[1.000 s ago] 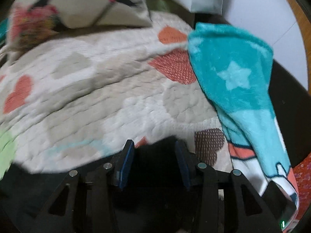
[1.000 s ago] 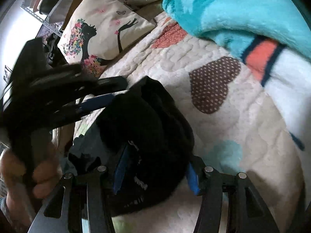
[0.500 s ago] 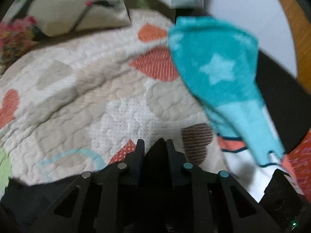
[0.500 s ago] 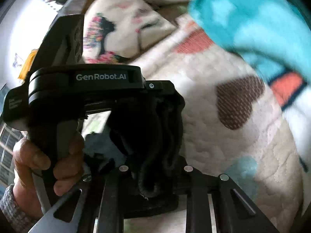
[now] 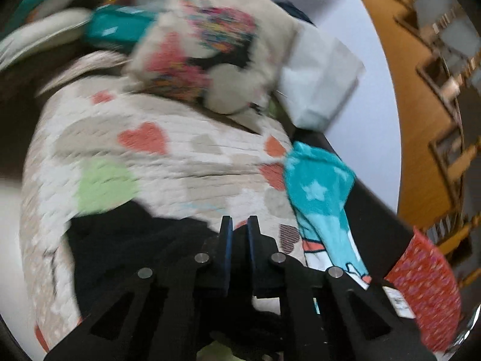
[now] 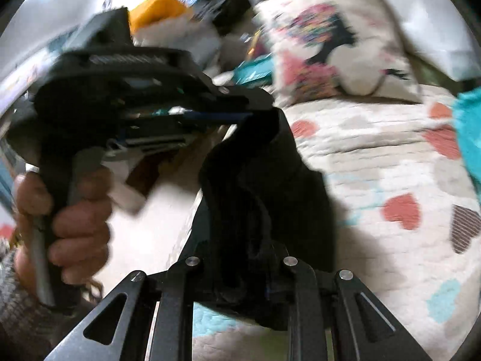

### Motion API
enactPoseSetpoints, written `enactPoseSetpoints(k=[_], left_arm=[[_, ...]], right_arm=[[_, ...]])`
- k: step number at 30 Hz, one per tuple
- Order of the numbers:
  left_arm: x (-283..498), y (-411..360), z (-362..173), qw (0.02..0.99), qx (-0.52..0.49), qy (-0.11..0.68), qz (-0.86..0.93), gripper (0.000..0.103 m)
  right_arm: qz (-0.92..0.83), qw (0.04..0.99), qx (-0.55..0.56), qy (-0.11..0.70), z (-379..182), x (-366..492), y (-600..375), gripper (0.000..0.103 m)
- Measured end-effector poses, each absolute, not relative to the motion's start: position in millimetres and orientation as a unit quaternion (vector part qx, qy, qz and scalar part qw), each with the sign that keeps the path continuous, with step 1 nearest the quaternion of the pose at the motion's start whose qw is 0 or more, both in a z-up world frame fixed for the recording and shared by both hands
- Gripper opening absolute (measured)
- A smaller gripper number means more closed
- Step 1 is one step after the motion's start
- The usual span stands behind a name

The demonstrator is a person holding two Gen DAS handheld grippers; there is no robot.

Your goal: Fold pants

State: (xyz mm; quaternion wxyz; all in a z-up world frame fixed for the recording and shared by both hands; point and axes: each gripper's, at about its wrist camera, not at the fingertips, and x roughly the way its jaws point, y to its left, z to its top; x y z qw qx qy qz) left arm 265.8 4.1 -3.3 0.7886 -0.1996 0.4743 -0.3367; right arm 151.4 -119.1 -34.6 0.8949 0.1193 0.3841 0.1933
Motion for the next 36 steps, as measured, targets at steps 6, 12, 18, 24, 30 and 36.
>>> enactPoseSetpoints(k=[6, 12, 18, 24, 30, 36], left_arm=[[273, 85, -58, 0.786, -0.286, 0.49, -0.246, 0.009], [283, 128, -79, 0.79, -0.328, 0.493, -0.158, 0.009], [273, 155, -84, 0.784, -0.356, 0.499, -0.097, 0.009], [246, 149, -50, 0.822, -0.307, 0.467, -0.108, 0.015], [242, 103, -48, 0.821, -0.266, 0.466, -0.197, 0.028], [274, 92, -104, 0.803, -0.232, 0.534, -0.13, 0.062]], right_arm=[[0.212, 0.878, 0.044, 0.427, -72, 170, -53, 0.022], [0.215, 0.879, -0.004, 0.425, -90, 170, -26, 0.04], [0.233, 0.881, -0.026, 0.412, -84, 153, -10, 0.069], [0.235, 0.891, -0.007, 0.389, -53, 127, -48, 0.07], [0.164, 0.901, 0.024, 0.401, -56, 132, -105, 0.07], [0.136, 0.892, 0.08, 0.424, -70, 141, -133, 0.07]])
